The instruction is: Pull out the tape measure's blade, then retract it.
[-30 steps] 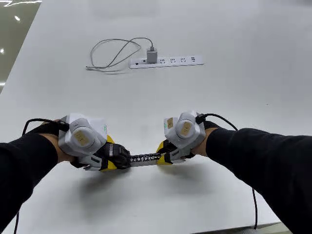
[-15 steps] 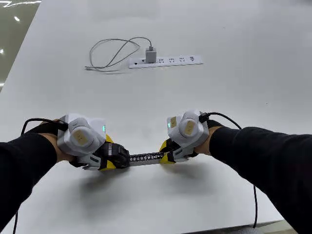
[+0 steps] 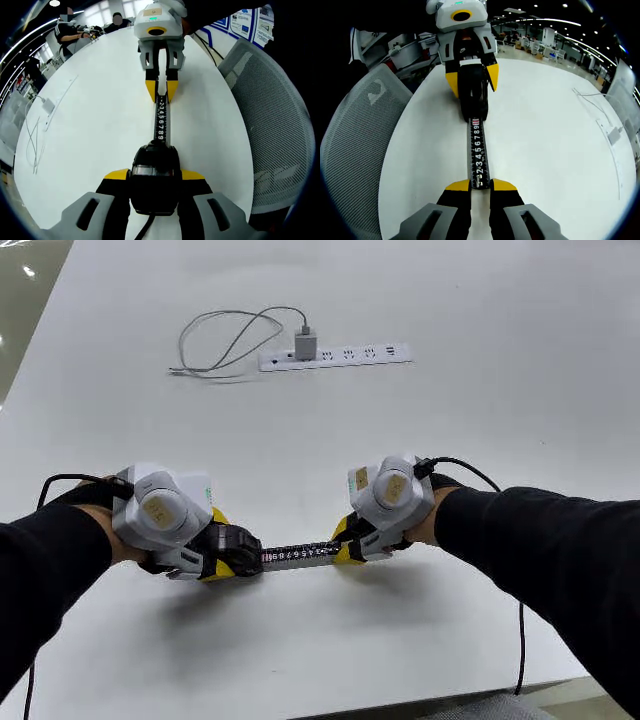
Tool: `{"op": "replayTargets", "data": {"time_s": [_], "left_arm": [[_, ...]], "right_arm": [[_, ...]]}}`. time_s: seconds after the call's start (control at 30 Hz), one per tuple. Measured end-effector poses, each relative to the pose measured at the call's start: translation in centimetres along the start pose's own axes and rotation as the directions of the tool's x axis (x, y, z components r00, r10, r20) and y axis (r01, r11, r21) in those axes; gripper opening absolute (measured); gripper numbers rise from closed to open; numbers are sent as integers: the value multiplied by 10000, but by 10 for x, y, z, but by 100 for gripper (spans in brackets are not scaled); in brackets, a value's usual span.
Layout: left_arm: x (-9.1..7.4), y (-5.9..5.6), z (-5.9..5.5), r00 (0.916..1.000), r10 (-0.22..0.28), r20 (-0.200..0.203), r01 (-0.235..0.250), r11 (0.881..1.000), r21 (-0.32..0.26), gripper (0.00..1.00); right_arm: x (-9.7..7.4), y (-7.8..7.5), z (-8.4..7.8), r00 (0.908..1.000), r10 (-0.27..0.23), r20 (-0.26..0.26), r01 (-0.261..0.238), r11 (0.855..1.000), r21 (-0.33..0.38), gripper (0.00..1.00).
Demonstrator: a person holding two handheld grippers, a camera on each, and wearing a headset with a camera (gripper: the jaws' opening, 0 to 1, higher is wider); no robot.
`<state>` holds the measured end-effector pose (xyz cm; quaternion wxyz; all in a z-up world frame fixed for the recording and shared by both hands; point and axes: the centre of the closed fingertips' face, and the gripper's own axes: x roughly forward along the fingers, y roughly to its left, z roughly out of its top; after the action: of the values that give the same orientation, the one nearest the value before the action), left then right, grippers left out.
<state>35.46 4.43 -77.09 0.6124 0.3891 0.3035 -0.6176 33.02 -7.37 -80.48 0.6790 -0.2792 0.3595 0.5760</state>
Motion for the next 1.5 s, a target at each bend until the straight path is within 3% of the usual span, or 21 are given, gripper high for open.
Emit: {"op": "replayTargets", "data": {"time_s": [1.5], "left_arm": [[1, 0, 0, 9999, 82, -66, -82, 9999, -76, 31]], "right_arm": [[-13, -5, -20, 10000, -68, 15, 68, 9997, 215, 9]]}}
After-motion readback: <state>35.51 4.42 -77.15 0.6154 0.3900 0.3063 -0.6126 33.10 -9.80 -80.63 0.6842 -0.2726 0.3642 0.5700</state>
